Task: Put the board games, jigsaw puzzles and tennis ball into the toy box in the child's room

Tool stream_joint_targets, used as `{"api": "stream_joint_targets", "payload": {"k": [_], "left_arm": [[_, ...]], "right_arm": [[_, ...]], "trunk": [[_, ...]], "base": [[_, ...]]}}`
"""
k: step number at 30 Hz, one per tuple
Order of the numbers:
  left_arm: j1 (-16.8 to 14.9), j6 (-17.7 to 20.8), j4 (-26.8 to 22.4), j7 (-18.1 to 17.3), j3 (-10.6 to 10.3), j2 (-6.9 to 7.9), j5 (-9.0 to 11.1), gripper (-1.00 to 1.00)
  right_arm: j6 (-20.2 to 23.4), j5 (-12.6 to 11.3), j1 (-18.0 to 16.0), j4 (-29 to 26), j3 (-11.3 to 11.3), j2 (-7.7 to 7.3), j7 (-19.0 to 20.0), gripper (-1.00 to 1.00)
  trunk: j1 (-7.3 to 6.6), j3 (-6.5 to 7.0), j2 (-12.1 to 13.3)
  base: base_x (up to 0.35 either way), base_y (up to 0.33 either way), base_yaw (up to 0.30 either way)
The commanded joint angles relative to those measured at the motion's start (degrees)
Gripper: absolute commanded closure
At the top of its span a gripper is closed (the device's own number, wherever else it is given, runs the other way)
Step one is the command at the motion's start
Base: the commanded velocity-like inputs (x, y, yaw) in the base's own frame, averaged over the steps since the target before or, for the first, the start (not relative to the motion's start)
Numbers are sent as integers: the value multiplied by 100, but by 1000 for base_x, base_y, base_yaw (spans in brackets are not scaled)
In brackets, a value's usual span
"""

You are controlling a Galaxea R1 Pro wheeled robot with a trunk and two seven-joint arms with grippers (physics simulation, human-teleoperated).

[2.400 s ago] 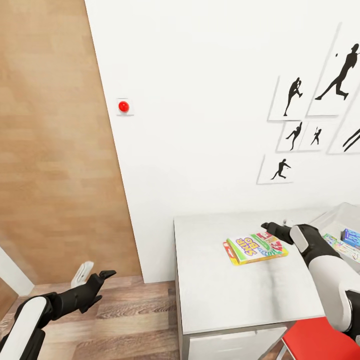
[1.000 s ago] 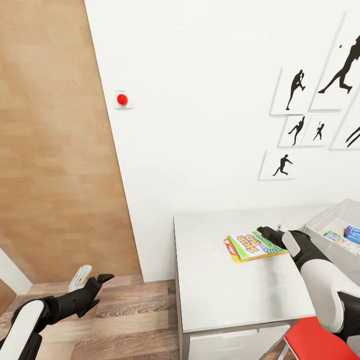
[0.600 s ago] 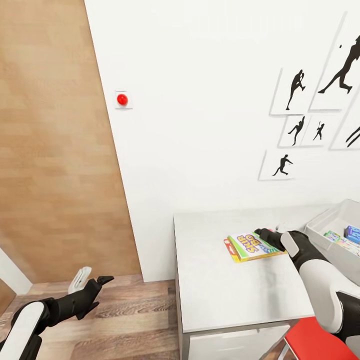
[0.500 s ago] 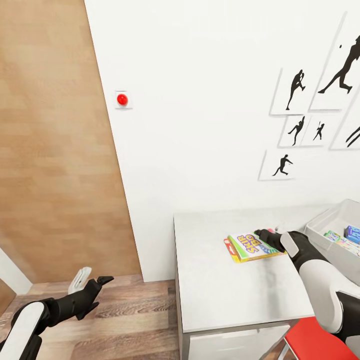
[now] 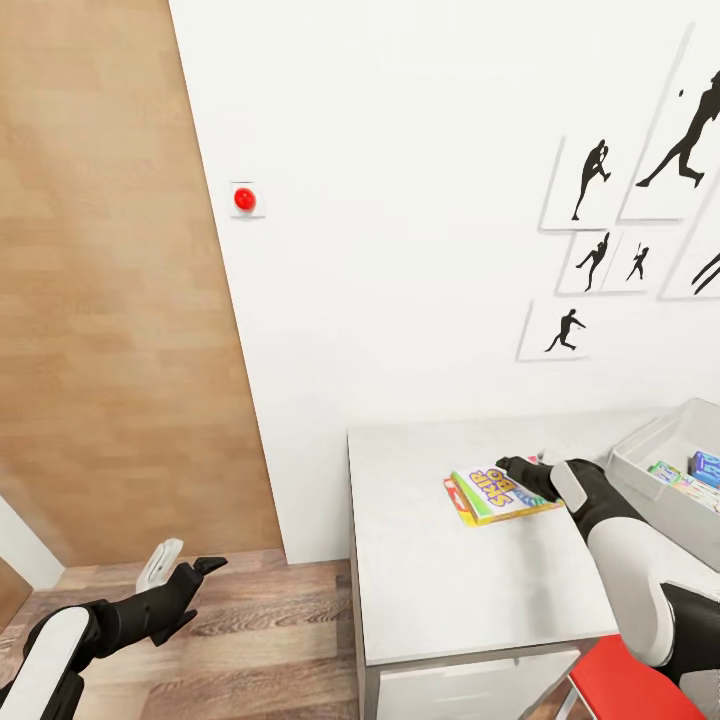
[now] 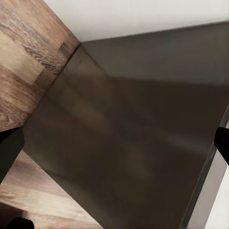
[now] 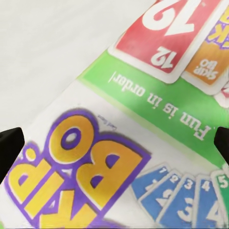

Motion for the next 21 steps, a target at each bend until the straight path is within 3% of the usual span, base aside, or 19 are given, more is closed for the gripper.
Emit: {"api": "stream_joint_targets", "payload": {"k": [1,4,9,17,21], "left_arm": [[-5,16,-5,57,5,0,60,-100],[-5,16,-4,57,5,1,60,-100],[-5,16,-3,57,8,1,58,-100],[-3,15,0,57,6,4,31,-100],[-4,9,3,57,0,2,14,-100]], "right_arm": [[56,-45,0,313,-31,8,60,-100],[158,-30,-1,310,-12,20,369,-100],[203,-14,2,297,2,24,554,-100],[171,-8,14,218,27,-2,618,-100],[65,-6,15,-76,31,-28,627,-100]], "trunk": [[1,-7,-4],[1,-7,-4],[1,-7,-4],[1,-7,-4],[1,-7,-4]], "base": [[0,0,0],[0,0,0],[0,0,0],[0,0,0],[0,0,0]]}}
